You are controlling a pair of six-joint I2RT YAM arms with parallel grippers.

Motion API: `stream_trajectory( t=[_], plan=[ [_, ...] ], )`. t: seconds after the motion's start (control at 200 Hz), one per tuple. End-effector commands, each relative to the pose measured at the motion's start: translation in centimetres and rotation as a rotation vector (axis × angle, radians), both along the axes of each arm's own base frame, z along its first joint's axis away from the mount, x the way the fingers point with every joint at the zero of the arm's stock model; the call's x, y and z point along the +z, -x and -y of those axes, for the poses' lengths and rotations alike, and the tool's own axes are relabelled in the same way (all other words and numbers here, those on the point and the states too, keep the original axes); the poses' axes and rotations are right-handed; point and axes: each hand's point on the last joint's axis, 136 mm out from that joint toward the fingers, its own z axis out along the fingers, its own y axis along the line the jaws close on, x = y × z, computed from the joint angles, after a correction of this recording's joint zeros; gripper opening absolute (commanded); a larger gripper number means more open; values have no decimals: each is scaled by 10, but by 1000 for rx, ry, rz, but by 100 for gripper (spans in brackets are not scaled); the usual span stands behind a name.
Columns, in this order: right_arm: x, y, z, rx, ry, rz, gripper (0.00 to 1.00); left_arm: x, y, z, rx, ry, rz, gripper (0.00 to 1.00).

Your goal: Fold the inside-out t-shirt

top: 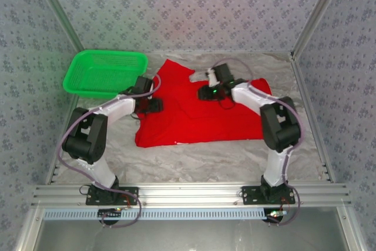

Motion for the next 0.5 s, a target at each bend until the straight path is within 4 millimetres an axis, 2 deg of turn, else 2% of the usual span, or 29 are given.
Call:
stream_trajectory(
  t=[0.0,0.145,0.215,0.355,0.495],
  plan=[
    [-4,-17,87,-169,121,0,49,34,-43,19,-41,43,115,66],
    [-7,-45,178,-418,304,24,56,42,-87,34,-73,27,166,67],
    [-11,-57,204,-478,348,6,57,39,-107,39,-80,8,166,66],
    [-27,-73,222,-494,391,-51,58,20,-131,51,-103,-15,96,64],
    [-51,-70,219,-471,369,-177,57,1,-137,63,-132,-9,23,63]
  ],
)
